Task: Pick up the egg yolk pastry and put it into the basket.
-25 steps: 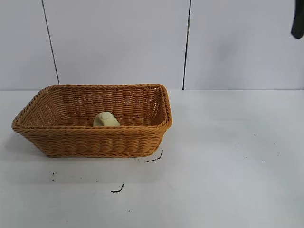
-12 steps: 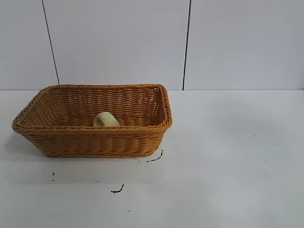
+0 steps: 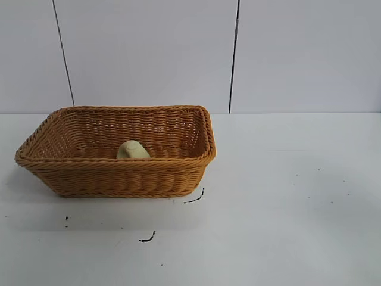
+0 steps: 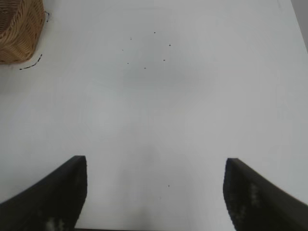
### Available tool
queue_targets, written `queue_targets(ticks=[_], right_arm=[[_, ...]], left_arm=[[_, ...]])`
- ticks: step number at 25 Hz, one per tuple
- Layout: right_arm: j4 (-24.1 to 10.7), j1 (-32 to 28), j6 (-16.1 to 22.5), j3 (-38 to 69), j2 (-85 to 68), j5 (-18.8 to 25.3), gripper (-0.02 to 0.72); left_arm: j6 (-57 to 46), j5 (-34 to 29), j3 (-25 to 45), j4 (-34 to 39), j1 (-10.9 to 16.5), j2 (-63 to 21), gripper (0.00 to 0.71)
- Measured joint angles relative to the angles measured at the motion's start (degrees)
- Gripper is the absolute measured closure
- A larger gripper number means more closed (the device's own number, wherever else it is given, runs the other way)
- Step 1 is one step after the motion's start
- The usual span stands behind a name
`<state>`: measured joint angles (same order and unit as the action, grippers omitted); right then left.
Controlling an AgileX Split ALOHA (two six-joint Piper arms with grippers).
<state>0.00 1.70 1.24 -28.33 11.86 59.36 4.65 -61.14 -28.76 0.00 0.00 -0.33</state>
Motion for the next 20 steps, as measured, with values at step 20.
queue_targets(ticks=[20], right_arm=[[0.6,0.0,0.0,0.1,-0.2,-0.5,0.143]], left_arm=[[0.0,0.0,0.0,0.0,0.0,0.0,0.014]])
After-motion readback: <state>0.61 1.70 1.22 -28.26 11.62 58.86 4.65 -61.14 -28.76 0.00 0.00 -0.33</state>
